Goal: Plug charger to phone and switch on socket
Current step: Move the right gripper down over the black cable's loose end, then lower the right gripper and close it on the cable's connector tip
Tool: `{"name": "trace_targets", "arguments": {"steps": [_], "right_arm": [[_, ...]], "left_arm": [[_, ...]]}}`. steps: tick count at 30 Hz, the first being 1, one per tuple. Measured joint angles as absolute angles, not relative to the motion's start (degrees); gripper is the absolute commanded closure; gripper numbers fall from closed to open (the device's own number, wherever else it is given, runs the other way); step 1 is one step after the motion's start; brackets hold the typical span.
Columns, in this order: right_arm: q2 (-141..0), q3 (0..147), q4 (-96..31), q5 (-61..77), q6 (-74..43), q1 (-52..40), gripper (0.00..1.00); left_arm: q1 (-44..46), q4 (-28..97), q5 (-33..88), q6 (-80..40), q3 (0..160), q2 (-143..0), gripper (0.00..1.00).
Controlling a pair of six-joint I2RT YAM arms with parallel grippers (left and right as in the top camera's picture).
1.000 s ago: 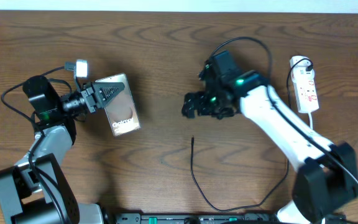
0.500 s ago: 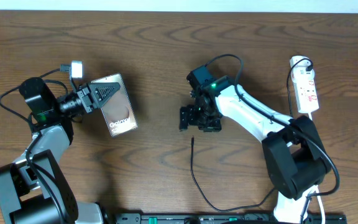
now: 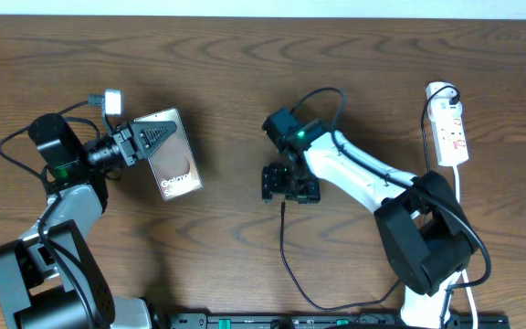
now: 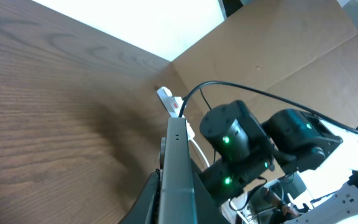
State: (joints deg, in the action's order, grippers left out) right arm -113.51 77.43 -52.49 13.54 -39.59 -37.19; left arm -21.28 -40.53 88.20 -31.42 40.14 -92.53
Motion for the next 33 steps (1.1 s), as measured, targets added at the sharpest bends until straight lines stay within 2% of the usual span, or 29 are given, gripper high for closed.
{"name": "trace_targets", "arguments": {"steps": [7, 10, 12, 33], "right_arm": [[-113.51, 75.99, -52.66, 11.00, -42.39, -38.70, 0.31], [-113.51, 75.96, -52.62, 10.50, -43.09, -38.83, 0.45], [-113.51, 75.92, -52.45, 10.39, -43.44, -38.96, 0.48], [-113.16, 72.77, -49.21, 10.04, -46.15, -39.46, 0.51]], "left_arm": [[-21.28, -40.53, 88.23, -31.44, 40.14, -92.53, 0.93], [-21.28, -40.53, 88.20, -31.44, 40.14, -92.53, 0.93], [-21.28, -40.53, 88.23, -31.44, 40.14, -92.53, 0.93], [-21.28, -40.53, 88.23, -31.44, 40.14, -92.53, 0.93]]}}
